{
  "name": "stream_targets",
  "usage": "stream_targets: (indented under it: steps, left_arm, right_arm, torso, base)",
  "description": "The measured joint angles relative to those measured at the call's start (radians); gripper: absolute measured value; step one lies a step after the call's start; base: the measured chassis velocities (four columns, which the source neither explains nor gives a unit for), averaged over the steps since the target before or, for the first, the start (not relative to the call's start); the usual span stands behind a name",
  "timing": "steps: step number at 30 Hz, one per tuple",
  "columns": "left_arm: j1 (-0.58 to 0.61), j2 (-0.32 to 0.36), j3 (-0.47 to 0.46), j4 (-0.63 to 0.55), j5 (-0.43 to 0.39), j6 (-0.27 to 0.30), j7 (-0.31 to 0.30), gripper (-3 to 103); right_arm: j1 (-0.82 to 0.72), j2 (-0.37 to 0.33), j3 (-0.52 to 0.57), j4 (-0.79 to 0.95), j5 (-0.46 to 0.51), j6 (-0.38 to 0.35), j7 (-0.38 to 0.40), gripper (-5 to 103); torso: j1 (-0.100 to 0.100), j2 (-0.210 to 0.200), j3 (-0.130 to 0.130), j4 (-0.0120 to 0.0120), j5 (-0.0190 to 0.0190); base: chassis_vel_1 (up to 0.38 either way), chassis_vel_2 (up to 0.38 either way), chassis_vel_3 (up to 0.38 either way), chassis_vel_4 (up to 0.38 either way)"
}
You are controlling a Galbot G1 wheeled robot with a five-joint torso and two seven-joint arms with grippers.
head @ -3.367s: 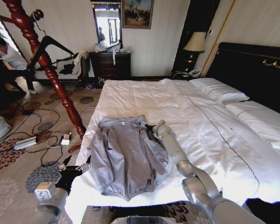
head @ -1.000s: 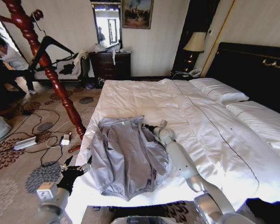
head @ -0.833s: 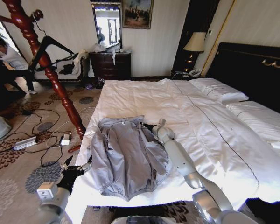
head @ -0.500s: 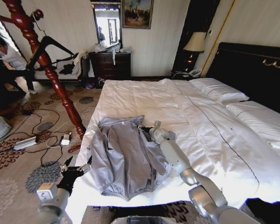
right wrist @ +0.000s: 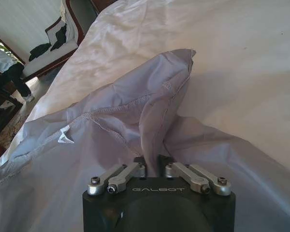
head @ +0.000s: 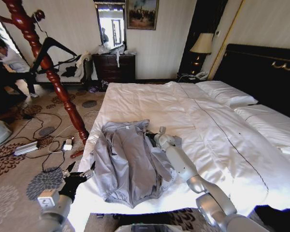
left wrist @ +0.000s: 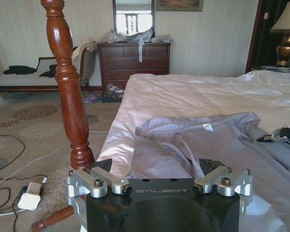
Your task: Pick up the clothes from the bed and hang them on the clothes hanger.
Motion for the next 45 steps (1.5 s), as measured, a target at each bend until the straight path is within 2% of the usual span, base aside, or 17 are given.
stream_targets:
  steps: [3,12,15,17,19,21,24,26,29,34,36,39,41,42,43,44,45]
  left_arm:
    - [0.0,-0.001,0.001,0.0,0.002,0.0,0.0,100]
    - [-0.001,0.001,0.003,-0.001,0.005,-0.001,0.0,100]
    - [-0.004,0.002,0.003,-0.001,0.004,-0.001,0.001,100]
    - [-0.005,0.002,0.003,-0.001,0.004,-0.001,0.001,100]
    - [-0.007,0.002,0.009,-0.001,0.005,-0.001,0.001,100]
    - [-0.007,0.002,0.01,-0.001,0.006,-0.001,0.002,100]
    - [-0.007,-0.002,0.018,-0.001,0.014,-0.002,0.002,100]
    - [-0.007,-0.003,0.018,-0.001,0.014,-0.002,0.002,100]
    - [-0.001,-0.01,0.019,-0.001,0.02,-0.002,0.002,100]
    - [0.006,-0.015,0.016,-0.001,0.025,-0.003,0.002,100]
    - [0.009,-0.017,0.013,-0.001,0.025,-0.003,0.002,100]
    - [0.011,-0.019,0.011,-0.001,0.025,-0.003,0.002,100]
    - [0.012,-0.022,0.01,-0.001,0.025,-0.003,0.002,100]
    - [0.012,-0.023,0.01,-0.001,0.025,-0.004,0.002,100]
    - [0.012,-0.023,0.01,-0.001,0.025,-0.004,0.002,100]
    - [0.013,-0.025,0.01,-0.001,0.023,-0.004,0.002,100]
    - [0.013,-0.026,0.01,-0.001,0.022,-0.004,0.002,100]
  right_arm:
    - [-0.006,-0.007,-0.004,0.011,0.003,0.0,0.0,2]
    - [-0.045,-0.06,-0.025,0.132,0.012,-0.006,0.021,0]
    - [-0.096,-0.143,-0.047,0.287,0.032,-0.03,0.04,0]
    - [-0.111,-0.172,-0.054,0.323,0.031,-0.034,0.042,0]
    - [-0.173,-0.269,-0.059,0.448,0.024,-0.046,0.051,0]
    - [-0.19,-0.287,-0.059,0.475,0.022,-0.05,0.053,0]
    - [-0.311,-0.358,-0.061,0.597,-0.023,-0.057,0.049,0]
    - [-0.333,-0.364,-0.061,0.612,-0.034,-0.057,0.046,0]
    - [-0.426,-0.373,-0.068,0.659,-0.105,-0.053,0.022,0]
    - [-0.459,-0.362,-0.098,0.667,-0.169,-0.025,0.0,-2]
    - [-0.469,-0.36,-0.113,0.685,-0.166,-0.022,-0.014,8]
    - [-0.481,-0.362,-0.118,0.715,-0.126,-0.024,-0.025,14]
    - [-0.501,-0.357,-0.097,0.756,-0.008,-0.033,-0.005,25]
    - [-0.505,-0.354,-0.086,0.765,0.026,-0.035,0.005,30]
    - [-0.505,-0.354,-0.086,0.765,0.026,-0.035,0.005,30]
    - [-0.511,-0.342,-0.047,0.787,0.119,-0.041,0.032,36]
    - [-0.511,-0.336,-0.024,0.796,0.169,-0.042,0.044,41]
  torso:
    - [0.0,0.0,0.0,0.0,0.0]
    - [0.0,0.0,0.0,0.0001,0.0002]
    - [0.0,0.0,0.0,0.0001,0.0001]
    - [0.0,0.0,0.0,0.0001,0.0003]
    - [0.0,0.0,0.0,-0.0007,0.0]
    - [0.0,0.0,0.0,-0.0007,0.0]
    - [0.0,0.0,0.0,0.0,0.0001]
    - [0.0,0.0,0.0,0.0,0.0001]
    - [0.0,0.0,0.0,-0.0003,0.0003]
    - [0.0,0.0,0.0,0.0002,0.0002]
    - [0.0,0.0,0.0,0.0001,-0.0001]
    - [0.0,0.0,0.0,0.0002,0.0]
    - [0.0,0.0,0.0,0.0,0.0]
    - [0.0,0.0,0.0,-0.0002,0.0]
    - [0.0,0.0,0.0,-0.0002,0.0]
    - [0.0,0.0,0.0,-0.0002,-0.0001]
    - [0.0,0.0,0.0,-0.0001,0.0]
  base:
    - [0.0,0.0,0.0,0.0]
    - [0.0,0.0,0.0,0.0]
    - [0.0,0.0,0.0,0.0]
    - [0.0,0.0,0.0,0.0]
    - [0.0,0.0,0.0,0.0]
    - [0.0,0.0,0.0,0.0]
    - [0.0,0.0,0.0,0.0]
    - [0.0,0.0,0.0,0.0]
    - [0.0,0.0,0.0,0.0]
    - [0.0,0.0,0.0,0.0]
    - [0.0,0.0,0.0,0.0]
    - [0.0,0.0,0.0,0.0]
    - [0.0,0.0,0.0,0.0]
    - [0.0,0.0,0.0,0.0]
    - [0.0,0.0,0.0,0.0]
    - [0.0,0.0,0.0,0.0]
    - [0.0,0.0,0.0,0.0]
